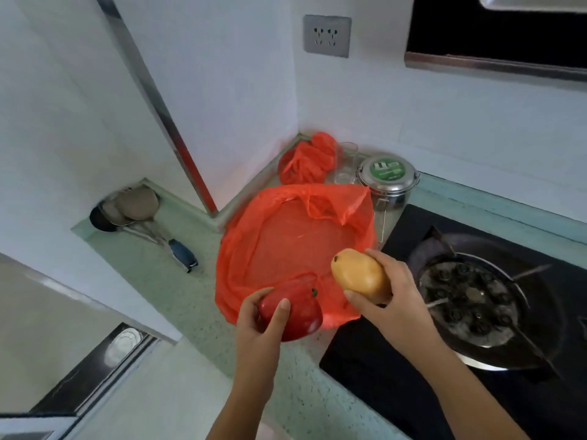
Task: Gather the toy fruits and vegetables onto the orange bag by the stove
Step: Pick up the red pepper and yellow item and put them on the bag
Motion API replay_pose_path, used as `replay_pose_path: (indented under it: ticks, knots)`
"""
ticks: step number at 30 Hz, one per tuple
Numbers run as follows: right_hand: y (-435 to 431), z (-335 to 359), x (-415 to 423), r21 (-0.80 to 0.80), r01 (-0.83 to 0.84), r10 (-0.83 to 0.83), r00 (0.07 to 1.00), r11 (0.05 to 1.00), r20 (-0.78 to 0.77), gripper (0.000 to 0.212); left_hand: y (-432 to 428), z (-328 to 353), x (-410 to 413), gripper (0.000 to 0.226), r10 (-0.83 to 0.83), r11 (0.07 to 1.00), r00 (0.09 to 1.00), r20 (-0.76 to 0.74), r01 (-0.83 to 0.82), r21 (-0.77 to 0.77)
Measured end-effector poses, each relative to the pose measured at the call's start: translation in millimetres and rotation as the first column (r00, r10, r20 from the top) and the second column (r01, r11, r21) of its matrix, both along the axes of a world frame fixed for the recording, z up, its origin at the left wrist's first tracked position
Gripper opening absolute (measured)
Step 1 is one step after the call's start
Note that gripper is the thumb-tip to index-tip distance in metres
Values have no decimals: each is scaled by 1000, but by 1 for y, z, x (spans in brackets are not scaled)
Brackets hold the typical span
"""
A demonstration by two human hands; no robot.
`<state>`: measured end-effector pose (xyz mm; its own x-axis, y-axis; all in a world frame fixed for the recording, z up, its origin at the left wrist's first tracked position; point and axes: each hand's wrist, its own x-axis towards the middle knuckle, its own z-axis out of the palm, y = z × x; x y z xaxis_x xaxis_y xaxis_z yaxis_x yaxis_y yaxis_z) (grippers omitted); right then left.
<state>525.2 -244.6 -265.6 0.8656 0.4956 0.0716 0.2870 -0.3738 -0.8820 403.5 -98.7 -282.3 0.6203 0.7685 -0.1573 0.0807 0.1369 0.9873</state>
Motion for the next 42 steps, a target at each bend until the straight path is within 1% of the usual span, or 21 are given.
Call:
replay_pose_path:
  ticks: [3,9,14,17,22,27,30,33,40,42]
  knots:
    - [20,-4,14,-28,69,-69,998,997,-5,66,32,-4,29,22,-59,998,998,-2,59,33]
    - [83,-12,45,-96,210,-213,977,973,-22,67,102,-14,92,21,-227,971,974,7,226,84]
    - [129,-37,65,-126,278,-284,958,952,-33,67,152,-41,134,19,-309,942,949,-64,315,113]
    - [144,-53,73,-173,321,-332,943,931,-38,68,170,-58,154,19,-356,922,929,-100,367,124]
    - [154,-69,85,-269,389,-415,909,881,-45,70,185,-75,182,25,-438,879,893,-100,449,162]
    - [158,-76,103,-369,418,-455,890,830,-15,70,187,-95,208,26,-479,871,871,-108,487,66]
    - [160,-82,114,-412,427,-478,878,805,-23,70,184,-102,220,24,-502,856,856,-125,512,71]
    - [162,-87,124,-442,425,-485,874,790,-25,70,180,-105,229,28,-527,842,841,-120,536,63]
    - [166,-97,135,-512,397,-461,887,761,2,71,183,-109,235,36,-569,781,804,-171,594,194]
    - [168,-98,137,-521,400,-461,887,754,14,72,184,-111,235,42,-571,769,801,-181,598,225]
